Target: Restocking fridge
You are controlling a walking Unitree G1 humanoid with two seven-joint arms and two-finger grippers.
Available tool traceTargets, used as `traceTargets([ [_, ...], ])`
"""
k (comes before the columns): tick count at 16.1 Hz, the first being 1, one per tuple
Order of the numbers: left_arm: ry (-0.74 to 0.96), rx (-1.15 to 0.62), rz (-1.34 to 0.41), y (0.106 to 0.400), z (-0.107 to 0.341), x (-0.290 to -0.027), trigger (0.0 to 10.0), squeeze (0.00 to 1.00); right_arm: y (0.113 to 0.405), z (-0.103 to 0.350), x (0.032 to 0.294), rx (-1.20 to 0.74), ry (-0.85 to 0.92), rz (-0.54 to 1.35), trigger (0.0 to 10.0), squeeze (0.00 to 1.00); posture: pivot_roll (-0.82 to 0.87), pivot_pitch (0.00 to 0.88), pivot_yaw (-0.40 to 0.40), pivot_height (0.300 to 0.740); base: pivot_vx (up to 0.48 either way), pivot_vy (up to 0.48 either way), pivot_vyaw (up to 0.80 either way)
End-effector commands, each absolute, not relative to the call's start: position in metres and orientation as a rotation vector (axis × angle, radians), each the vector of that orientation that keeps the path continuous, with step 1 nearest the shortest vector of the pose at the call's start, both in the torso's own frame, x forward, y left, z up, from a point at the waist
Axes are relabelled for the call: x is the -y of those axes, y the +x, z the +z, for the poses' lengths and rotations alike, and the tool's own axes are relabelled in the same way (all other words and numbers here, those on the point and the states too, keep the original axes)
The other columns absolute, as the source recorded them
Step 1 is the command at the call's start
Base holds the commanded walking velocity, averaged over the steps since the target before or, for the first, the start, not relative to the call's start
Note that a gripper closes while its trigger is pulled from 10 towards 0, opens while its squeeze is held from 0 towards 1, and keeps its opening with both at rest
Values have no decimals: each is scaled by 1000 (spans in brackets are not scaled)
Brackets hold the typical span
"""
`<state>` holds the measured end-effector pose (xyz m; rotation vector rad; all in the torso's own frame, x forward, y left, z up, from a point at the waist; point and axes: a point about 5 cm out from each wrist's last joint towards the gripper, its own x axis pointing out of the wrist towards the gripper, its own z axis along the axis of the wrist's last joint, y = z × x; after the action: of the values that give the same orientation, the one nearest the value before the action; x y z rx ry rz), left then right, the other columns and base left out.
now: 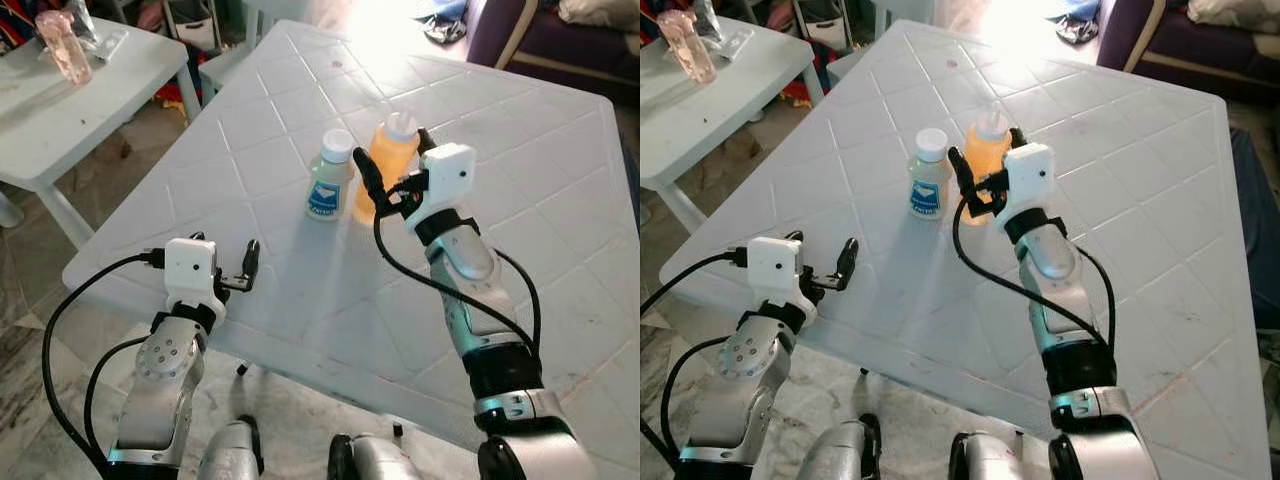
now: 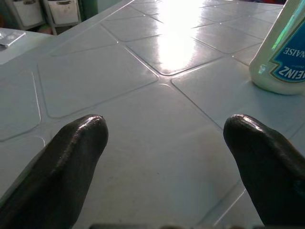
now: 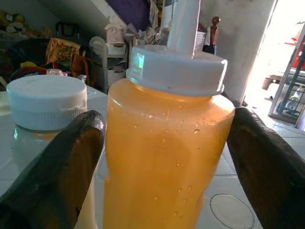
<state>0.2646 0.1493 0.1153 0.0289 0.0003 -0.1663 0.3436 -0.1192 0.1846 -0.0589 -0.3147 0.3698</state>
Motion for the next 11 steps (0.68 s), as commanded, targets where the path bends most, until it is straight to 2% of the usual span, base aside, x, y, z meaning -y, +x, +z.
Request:
traceTargets([
  [1,37,-8,-176,262,115,-148,10000,0,349,190,124,323,-52,359,3216,0,104,179,-46,740,0,0,0],
  [2,37,-8,-176,262,115,-148,10000,0,350,192,124,336,-58,365,275,0,104,179,-46,740,0,0,0],
  [3,37,-8,-177,262,115,-148,10000,0,350,193,123,339,-63,366,0,0,104,178,-47,740,0,0,0],
  [6,36,-8,-170,262,115,-148,10000,0,353,197,122,352,-72,371,0,0,105,177,-50,740,0,0,0],
  [7,36,-9,-169,262,115,-148,10000,0,352,197,122,354,-73,375,1373,0,105,178,-51,740,0,0,0],
  [8,36,-9,-169,262,115,-148,10000,0,351,196,121,356,-76,379,1451,0,105,178,-51,740,0,0,0],
  [9,38,-8,-169,263,115,-148,10000,0,350,196,121,355,-76,381,3294,0,108,179,-51,740,0,0,0],
  [10,38,-7,-168,263,116,-148,10000,0,349,195,121,355,-78,381,3882,0,110,179,-50,740,0,0,0],
  [11,40,-5,-166,264,117,-149,10000,0,348,195,121,354,-79,382,6627,0,110,179,-49,740,0,0,0],
])
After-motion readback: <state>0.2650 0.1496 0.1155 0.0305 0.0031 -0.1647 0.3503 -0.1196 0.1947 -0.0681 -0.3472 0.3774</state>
